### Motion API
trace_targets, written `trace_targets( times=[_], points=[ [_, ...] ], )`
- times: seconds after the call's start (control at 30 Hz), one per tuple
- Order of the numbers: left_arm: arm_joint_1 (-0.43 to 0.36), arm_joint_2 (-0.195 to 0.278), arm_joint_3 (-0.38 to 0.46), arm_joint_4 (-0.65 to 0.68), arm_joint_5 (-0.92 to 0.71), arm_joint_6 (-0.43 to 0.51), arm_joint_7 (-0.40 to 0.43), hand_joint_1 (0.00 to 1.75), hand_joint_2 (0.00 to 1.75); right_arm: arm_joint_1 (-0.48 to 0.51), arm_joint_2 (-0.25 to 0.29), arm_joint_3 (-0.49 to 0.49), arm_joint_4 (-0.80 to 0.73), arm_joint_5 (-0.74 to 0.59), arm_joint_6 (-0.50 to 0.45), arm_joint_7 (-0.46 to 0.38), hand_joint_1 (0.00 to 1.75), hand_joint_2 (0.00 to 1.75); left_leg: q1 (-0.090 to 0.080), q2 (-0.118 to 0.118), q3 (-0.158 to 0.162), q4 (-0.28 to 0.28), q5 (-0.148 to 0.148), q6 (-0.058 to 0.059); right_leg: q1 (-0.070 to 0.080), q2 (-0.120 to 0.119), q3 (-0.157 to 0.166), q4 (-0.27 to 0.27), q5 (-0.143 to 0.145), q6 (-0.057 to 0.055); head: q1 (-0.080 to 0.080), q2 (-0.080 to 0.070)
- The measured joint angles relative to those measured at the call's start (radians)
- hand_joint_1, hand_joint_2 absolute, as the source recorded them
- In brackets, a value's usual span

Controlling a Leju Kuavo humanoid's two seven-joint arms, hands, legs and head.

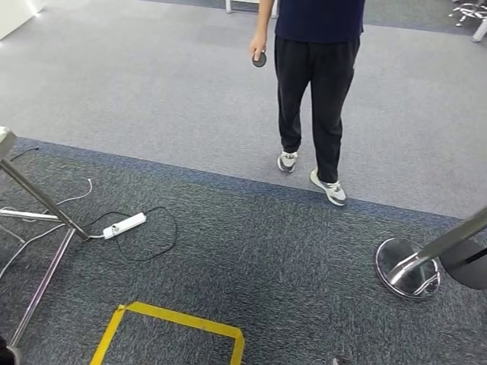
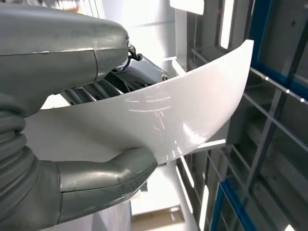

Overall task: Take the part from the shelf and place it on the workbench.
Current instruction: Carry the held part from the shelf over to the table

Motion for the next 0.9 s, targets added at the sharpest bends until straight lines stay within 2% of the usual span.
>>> trace_targets(
  times=[0.03,0.07,0.1,0.13,0.2,0.23,0.27,0.33,0.37,0.4,0.47,0.5,0.53,0.57,0.6,0.63,0.7,0.73,0.77,0.83,0.87,0.9],
  points=[
    [0.000,0.000,0.000,0.001,-0.001,-0.001,0.000,1.75,1.75,0.002,0.000,0.000,0.000,0.000,-0.002,0.000,0.00,1.75,0.000,-0.013,-0.001,0.000,0.001,0.000,-0.001,0.005,-0.025,0.049,-0.014,0.001,0.001,0.000],
    [0.001,0.000,0.000,0.002,-0.002,-0.001,0.000,1.75,1.75,0.003,0.000,0.000,0.000,0.000,-0.005,0.000,0.00,1.75,0.001,-0.028,-0.002,0.001,0.002,0.000,-0.002,0.006,-0.033,0.060,-0.007,0.002,0.001,0.000],
    [0.001,0.000,0.000,0.003,-0.002,-0.001,0.000,1.75,1.75,0.004,0.000,0.000,0.000,-0.001,-0.009,0.000,0.00,1.75,0.003,-0.043,-0.002,0.001,0.003,-0.002,-0.004,0.010,-0.020,0.030,0.019,0.002,0.001,0.000],
    [0.001,0.000,0.000,0.004,-0.002,-0.002,0.001,1.75,1.75,0.004,0.000,0.000,0.000,-0.002,-0.015,0.000,0.00,1.75,0.005,-0.057,-0.002,0.002,0.004,-0.005,-0.007,0.021,0.009,-0.035,0.058,0.004,0.001,0.000],
    [0.001,0.000,0.000,0.005,-0.002,-0.002,0.002,1.75,1.75,0.003,0.000,0.000,0.000,-0.007,-0.024,0.000,0.00,1.75,0.007,-0.084,-0.005,0.006,0.006,-0.015,-0.016,0.072,0.074,-0.174,0.111,0.005,0.001,0.000],
    [0.000,0.000,0.000,0.005,-0.002,-0.002,0.002,1.75,1.75,0.003,0.000,0.000,0.000,-0.010,-0.028,0.001,0.00,1.75,0.007,-0.095,-0.009,0.008,0.008,-0.022,-0.018,0.091,0.093,-0.213,0.120,0.004,0.000,0.000],
    [0.000,0.000,0.000,0.005,-0.002,-0.002,0.003,1.75,1.75,0.002,0.000,0.000,0.000,-0.014,-0.033,0.004,0.00,1.75,0.009,-0.105,-0.013,0.007,0.010,-0.029,-0.018,0.099,0.101,-0.227,0.118,-0.001,0.000,0.000],
    [0.001,0.000,0.000,0.006,-0.003,-0.002,0.004,1.75,1.75,0.000,-0.001,-0.001,0.000,-0.018,-0.051,0.010,0.00,1.75,0.014,-0.124,-0.021,0.005,0.018,-0.043,-0.014,0.075,0.104,-0.229,0.123,-0.017,0.000,0.000],
    [0.002,0.000,0.000,0.006,-0.004,-0.002,0.005,1.75,1.75,-0.001,-0.003,-0.001,0.000,-0.019,-0.064,0.012,0.00,1.75,0.014,-0.114,-0.026,0.011,0.014,-0.047,-0.014,0.063,0.105,-0.231,0.127,-0.025,-0.001,0.000],
    [0.002,0.001,-0.001,0.007,-0.005,-0.001,0.005,1.75,1.75,-0.001,-0.005,-0.001,0.000,-0.020,-0.079,0.012,0.00,1.75,0.013,-0.092,-0.039,0.033,-0.002,-0.051,-0.014,0.050,0.104,-0.235,0.131,-0.033,-0.004,0.000],
    [0.000,0.002,-0.002,0.008,-0.005,-0.001,0.006,1.75,1.75,0.001,-0.014,-0.001,0.001,-0.024,-0.108,0.013,0.00,1.75,0.008,-0.028,-0.088,0.137,-0.064,-0.054,-0.011,0.025,0.101,-0.238,0.135,-0.042,-0.010,0.000],
    [0.000,0.002,-0.002,0.009,-0.005,-0.002,0.007,1.75,1.75,0.003,-0.020,-0.001,0.001,-0.028,-0.120,0.014,0.00,1.75,0.008,-0.009,-0.121,0.208,-0.098,-0.055,-0.009,0.011,0.100,-0.238,0.136,-0.044,-0.012,0.000],
    [0.000,0.002,-0.002,0.010,-0.005,-0.002,0.007,1.75,1.75,0.006,-0.029,-0.002,0.001,-0.033,-0.130,0.016,0.00,1.75,0.008,-0.001,-0.146,0.265,-0.119,-0.055,-0.007,-0.004,0.098,-0.238,0.135,-0.045,-0.012,0.000],
    [0.002,0.002,-0.002,0.012,-0.005,-0.003,0.008,1.75,1.75,0.007,-0.040,-0.002,0.002,-0.038,-0.138,0.016,0.00,1.75,0.008,0.003,-0.155,0.291,-0.122,-0.054,-0.006,-0.019,0.098,-0.238,0.135,-0.045,-0.012,0.000],
    [0.003,0.003,-0.002,0.013,-0.005,-0.005,0.008,1.75,1.75,0.009,-0.051,-0.003,0.002,-0.043,-0.145,0.014,0.00,1.75,0.007,0.005,-0.146,0.279,-0.107,-0.053,-0.005,-0.033,0.098,-0.238,0.134,-0.045,-0.012,0.000],
    [0.004,0.003,-0.002,0.014,-0.005,-0.006,0.008,1.75,1.75,0.008,-0.062,-0.005,0.002,-0.049,-0.152,0.011,0.00,1.75,0.006,0.011,-0.117,0.230,-0.078,-0.050,-0.005,-0.046,0.099,-0.238,0.133,-0.044,-0.012,0.000],
    [0.003,0.003,-0.002,0.015,-0.005,-0.008,0.008,1.75,1.75,0.008,-0.081,-0.012,0.002,-0.069,-0.164,-0.001,0.00,1.75,-0.002,0.062,-0.038,0.092,-0.026,-0.041,-0.001,-0.069,0.103,-0.236,0.129,-0.039,-0.013,0.000],
    [0.003,0.003,-0.001,0.015,-0.004,-0.010,0.008,1.75,1.75,0.008,-0.089,-0.019,0.002,-0.083,-0.168,-0.009,0.00,1.75,-0.007,0.085,-0.012,0.043,-0.014,-0.035,0.002,-0.079,0.105,-0.235,0.126,-0.034,-0.013,0.000],
    [0.005,0.003,-0.001,0.015,-0.004,-0.012,0.008,1.75,1.75,0.008,-0.096,-0.028,0.002,-0.098,-0.172,-0.016,0.00,1.75,-0.011,0.100,0.001,0.016,-0.011,-0.030,0.005,-0.090,0.107,-0.235,0.123,-0.029,-0.013,0.000],
    [0.011,0.003,0.003,0.015,-0.004,-0.015,0.008,1.75,1.75,0.007,-0.106,-0.046,0.002,-0.122,-0.175,-0.025,0.00,1.75,-0.012,0.080,-0.002,0.009,-0.011,-0.020,0.007,-0.114,0.112,-0.238,0.119,-0.020,-0.013,0.000],
    [0.014,0.003,0.004,0.015,-0.004,-0.017,0.008,1.75,1.75,0.006,-0.109,-0.054,0.002,-0.128,-0.177,-0.027,0.00,1.75,-0.010,0.067,-0.002,0.007,-0.009,-0.015,0.006,-0.112,0.112,-0.234,0.113,-0.014,-0.013,0.000],
    [0.016,0.003,0.005,0.015,-0.004,-0.017,0.008,1.75,1.75,0.006,-0.111,-0.060,0.002,-0.132,-0.177,-0.029,0.00,1.75,-0.007,0.054,-0.001,0.005,-0.007,-0.010,0.004,-0.094,0.106,-0.215,0.099,-0.008,-0.009,0.000]
  ],
)
